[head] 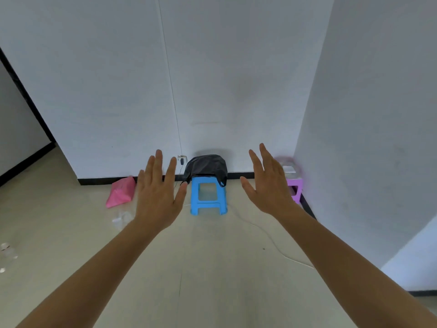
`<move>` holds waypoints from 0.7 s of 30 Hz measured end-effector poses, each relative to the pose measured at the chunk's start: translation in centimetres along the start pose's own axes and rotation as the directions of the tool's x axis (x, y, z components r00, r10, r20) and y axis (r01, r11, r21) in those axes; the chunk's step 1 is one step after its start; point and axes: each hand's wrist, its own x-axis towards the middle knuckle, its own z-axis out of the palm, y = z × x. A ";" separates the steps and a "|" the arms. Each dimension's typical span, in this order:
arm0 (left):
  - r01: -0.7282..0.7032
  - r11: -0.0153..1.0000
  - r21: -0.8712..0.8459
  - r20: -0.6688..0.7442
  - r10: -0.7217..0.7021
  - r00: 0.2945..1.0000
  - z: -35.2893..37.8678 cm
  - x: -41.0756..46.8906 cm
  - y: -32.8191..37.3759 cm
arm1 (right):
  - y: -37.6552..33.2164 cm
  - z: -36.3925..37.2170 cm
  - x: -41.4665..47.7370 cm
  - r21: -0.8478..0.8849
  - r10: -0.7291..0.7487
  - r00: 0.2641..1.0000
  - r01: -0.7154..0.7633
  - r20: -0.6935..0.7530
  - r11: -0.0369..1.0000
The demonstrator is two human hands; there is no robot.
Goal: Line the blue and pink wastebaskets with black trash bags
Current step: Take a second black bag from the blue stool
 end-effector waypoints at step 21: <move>-0.077 0.988 0.131 0.238 0.044 0.970 32.3 46.9 -19.2 | 15.1 34.5 46.3 -0.176 0.117 0.942 -0.063 0.314 0.982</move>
